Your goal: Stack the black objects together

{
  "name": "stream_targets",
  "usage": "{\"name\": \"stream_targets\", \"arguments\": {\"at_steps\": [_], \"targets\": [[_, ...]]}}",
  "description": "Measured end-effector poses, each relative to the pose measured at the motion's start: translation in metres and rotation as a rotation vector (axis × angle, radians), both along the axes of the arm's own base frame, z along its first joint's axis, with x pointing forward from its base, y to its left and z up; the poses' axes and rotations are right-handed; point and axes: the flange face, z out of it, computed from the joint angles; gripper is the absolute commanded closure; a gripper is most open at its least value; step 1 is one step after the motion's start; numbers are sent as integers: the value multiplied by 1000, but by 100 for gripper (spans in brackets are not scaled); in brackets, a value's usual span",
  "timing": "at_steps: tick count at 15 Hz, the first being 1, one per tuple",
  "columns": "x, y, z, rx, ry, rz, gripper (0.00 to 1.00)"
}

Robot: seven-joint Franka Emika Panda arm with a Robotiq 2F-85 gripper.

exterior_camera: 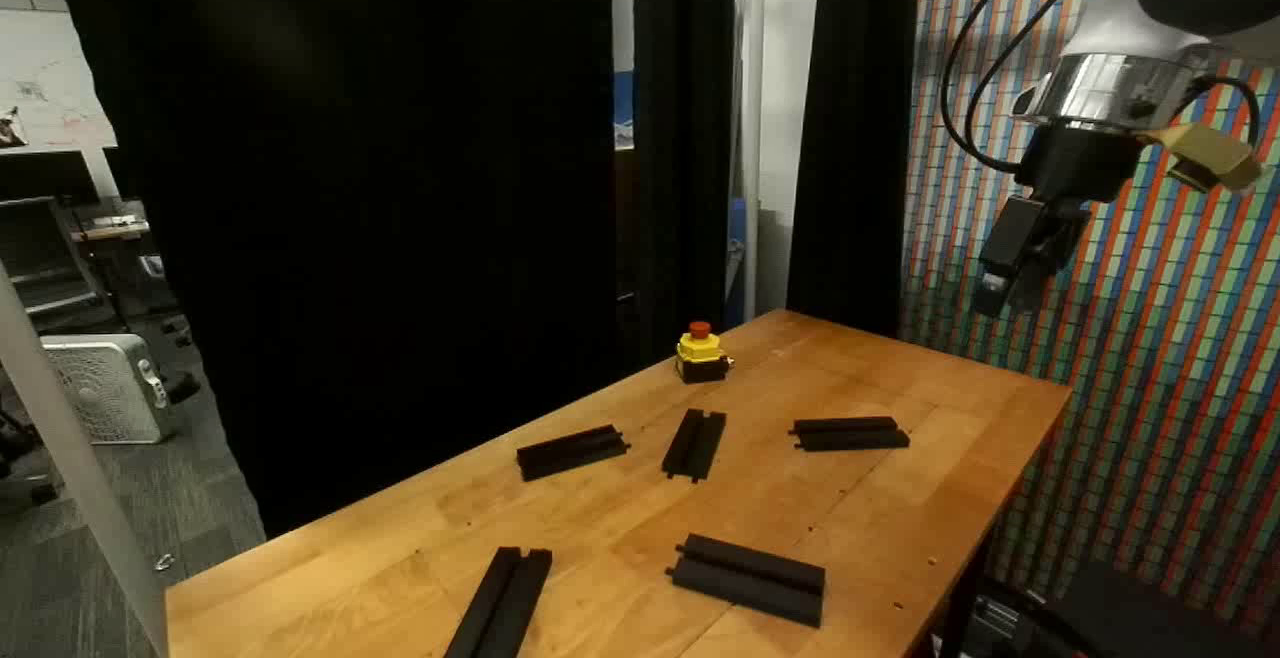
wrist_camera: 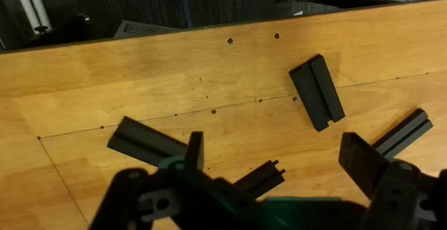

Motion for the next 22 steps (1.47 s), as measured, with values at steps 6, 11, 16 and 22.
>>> {"name": "stream_targets", "arguments": {"at_steps": [6, 11, 16, 22], "targets": [[0, -1, 5, -2, -12, -2, 0], [4, -2, -4, -8, 7, 44, 0], [41, -17, -34, -84, 32, 282, 0], [109, -43, -77, -155, 66, 600, 0]]}}
